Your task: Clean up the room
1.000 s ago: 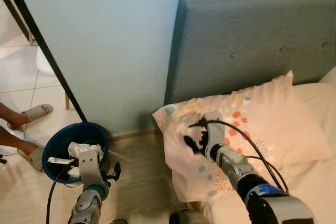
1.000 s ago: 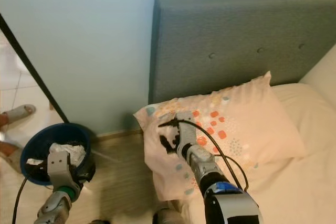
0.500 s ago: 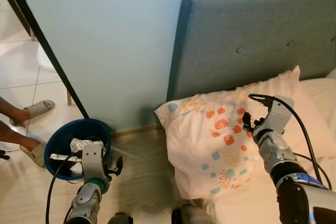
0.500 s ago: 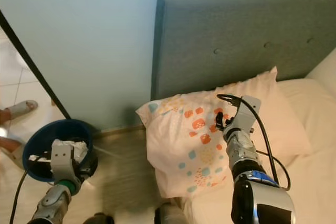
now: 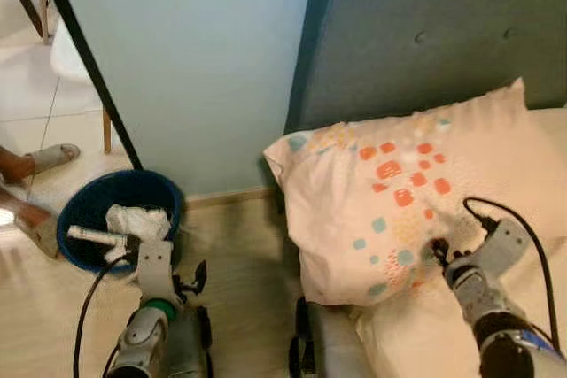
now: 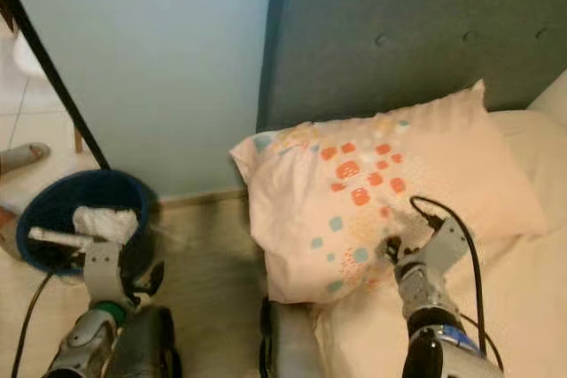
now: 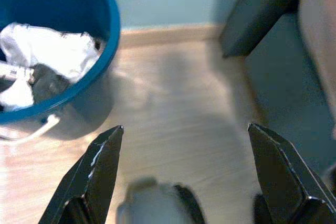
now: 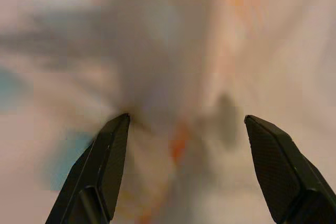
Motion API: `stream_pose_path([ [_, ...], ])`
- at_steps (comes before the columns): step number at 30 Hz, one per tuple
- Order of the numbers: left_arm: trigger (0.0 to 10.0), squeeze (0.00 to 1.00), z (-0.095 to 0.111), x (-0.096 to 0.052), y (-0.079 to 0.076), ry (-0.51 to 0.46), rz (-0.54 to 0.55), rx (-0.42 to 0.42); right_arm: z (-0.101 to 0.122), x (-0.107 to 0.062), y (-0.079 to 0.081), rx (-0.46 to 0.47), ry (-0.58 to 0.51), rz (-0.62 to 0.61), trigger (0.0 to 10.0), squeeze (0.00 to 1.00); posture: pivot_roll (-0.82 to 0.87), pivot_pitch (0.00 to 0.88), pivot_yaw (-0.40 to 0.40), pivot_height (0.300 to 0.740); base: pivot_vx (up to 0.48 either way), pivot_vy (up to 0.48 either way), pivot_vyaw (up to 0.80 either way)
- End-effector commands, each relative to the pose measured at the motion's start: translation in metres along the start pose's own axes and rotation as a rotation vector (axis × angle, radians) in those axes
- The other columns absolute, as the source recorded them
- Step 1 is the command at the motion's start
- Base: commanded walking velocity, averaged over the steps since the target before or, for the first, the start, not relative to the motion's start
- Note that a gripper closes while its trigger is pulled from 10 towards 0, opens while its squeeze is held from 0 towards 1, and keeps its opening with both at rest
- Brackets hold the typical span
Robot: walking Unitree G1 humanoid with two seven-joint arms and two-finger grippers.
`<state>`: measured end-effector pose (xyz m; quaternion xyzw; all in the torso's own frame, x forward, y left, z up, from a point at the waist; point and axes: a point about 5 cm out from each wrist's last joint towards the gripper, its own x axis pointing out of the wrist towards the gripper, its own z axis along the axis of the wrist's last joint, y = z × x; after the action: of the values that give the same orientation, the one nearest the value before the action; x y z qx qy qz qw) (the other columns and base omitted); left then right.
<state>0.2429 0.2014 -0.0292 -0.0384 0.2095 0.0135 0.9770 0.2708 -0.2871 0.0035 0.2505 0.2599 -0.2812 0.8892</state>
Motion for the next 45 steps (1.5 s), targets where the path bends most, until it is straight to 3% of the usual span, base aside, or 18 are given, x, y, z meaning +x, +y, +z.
stream_pose_path([
  [1, 10.0, 0.0, -0.005, -0.002, -0.001, 0.014, -0.011, 0.003, -0.007, -0.001, 0.003, 0.086, 0.009, 0.058, 10.0, 0.0, -0.16, 0.125, -0.031, 0.575, 0.0, 0.0, 0.0],
  [2, 10.0, 0.0, -0.005, -0.002, -0.001, 0.014, -0.011, 0.003, -0.007, -0.001, 0.003, 0.086, 0.009, 0.058, 10.0, 0.0, -0.16, 0.125, -0.031, 0.575, 0.0, 0.0, 0.0],
  [4, 10.0, 0.0, -0.002, -0.002, 0.001, 0.004, -0.015, 0.016, -0.015, -0.003, 0.013, 0.19, 0.007, 0.166, 10.0, 0.0, -0.15, 0.128, -0.022, 0.56, 0.0, 0.0, 0.0],
  [6, 10.0, 0.0, -0.002, -0.002, 0.001, 0.0, -0.016, 0.02, -0.014, -0.003, 0.017, 0.231, -0.014, 0.207, 10.0, 0.0, -0.14, 0.131, -0.013, 0.56, 0.0, 0.0, 0.0],
  [7, 10.0, 0.0, -0.002, -0.003, 0.003, -0.001, -0.019, 0.029, -0.01, -0.005, 0.026, 0.312, -0.067, 0.31, 10.0, 0.0, -0.14, 0.133, 0.0, 0.56, 0.0, 0.0, 0.0],
  [11, 10.0, 0.0, -0.003, -0.004, 0.003, 0.002, -0.029, 0.046, -0.002, -0.011, 0.039, 0.43, -0.132, 0.526, 10.0, 0.0, -0.13, 0.136, 0.005, 0.56, 0.0, 0.0, 0.0],
  [15, 10.0, 0.0, -0.004, -0.006, 0.006, 0.0, -0.028, 0.051, 0.001, -0.015, 0.033, 0.525, -0.147, 0.597, 10.0, 0.0, -0.11, 0.14, -0.001, 0.56, 0.0, 0.0, 0.0],
  [18, 10.0, 0.0, -0.005, -0.007, 0.007, -0.001, -0.027, 0.053, 0.002, -0.017, 0.029, 0.538, -0.15, 0.627, 10.0, 0.0, -0.11, 0.142, -0.002, 0.56, 0.0, 0.0, 0.0],
  [19, 10.0, 0.0, -0.007, -0.008, 0.008, 0.006, -0.028, 0.055, 0.0, -0.022, 0.028, 0.544, -0.14, 0.714, 10.0, 0.0, -0.11, 0.142, 0.002, 0.56, 0.0, 0.0, 0.0],
  [20, 10.0, 0.0, -0.007, -0.008, 0.008, 0.006, -0.028, 0.055, 0.0, -0.022, 0.028, 0.544, -0.14, 0.714, 10.0, 0.0, -0.11, 0.142, 0.002, 0.56, 0.0, 0.0, 0.0],
  [21, 10.0, 0.0, -0.01, -0.01, 0.008, 0.017, -0.031, 0.058, -0.001, -0.029, 0.027, 0.563, -0.127, 0.832, 10.0, 0.0, -0.11, 0.142, 0.002, 0.56, 0.0, 0.0, 0.0],
  [25, 10.0, 0.0, -0.012, -0.011, 0.007, 0.022, -0.035, 0.059, -0.001, -0.034, 0.022, 0.578, -0.139, 0.893, 10.0, 0.0, -0.11, 0.141, -0.001, 0.56, 0.0, 0.0, 0.0],
  [27, 10.0, 0.0, -0.014, -0.012, 0.006, 0.025, -0.038, 0.057, 0.005, -0.039, 0.013, 0.644, -0.18, 0.94, 10.0, 0.0, -0.11, 0.14, -0.002, 0.56, 0.0, 0.0, 0.0],
  [30, 10.0, 0.0, -0.014, -0.012, 0.005, 0.026, -0.041, 0.057, 0.009, -0.042, 0.01, 0.655, -0.194, 0.969, 10.0, 0.0, -0.11, 0.14, -0.002, 0.56, 0.0, 0.0, 0.0],
  [33, 10.0, 0.0, -0.017, -0.013, 0.001, 0.032, -0.059, 0.061, 0.012, -0.056, 0.001, 0.634, -0.184, 1.088, 10.0, 0.0, -0.12, 0.138, -0.001, 0.56, 0.0, 0.0, 0.0],
  [38, 10.0, 0.0, -0.018, -0.013, -0.001, 0.034, -0.062, 0.06, 0.009, -0.063, -0.007, 0.617, -0.161, 1.122, 10.0, 0.0, -0.12, 0.139, -0.005, 0.56, 0.0, 0.0, 0.0],
  [41, 10.0, 0.0, -0.02, -0.015, 0.0, 0.037, -0.053, 0.052, 0.003, -0.08, -0.024, 0.618, -0.144, 1.181, 10.0, 0.0, -0.13, 0.148, -0.012, 0.56, 0.0, 0.0, 0.0],
  [45, 10.0, 0.0, -0.021, -0.016, 0.002, 0.039, -0.049, 0.05, -0.002, -0.081, -0.025, 0.622, -0.13, 1.173, 10.0, 0.0, -0.13, 0.152, -0.003, 0.56, 0.0, 0.0, 0.0],
])
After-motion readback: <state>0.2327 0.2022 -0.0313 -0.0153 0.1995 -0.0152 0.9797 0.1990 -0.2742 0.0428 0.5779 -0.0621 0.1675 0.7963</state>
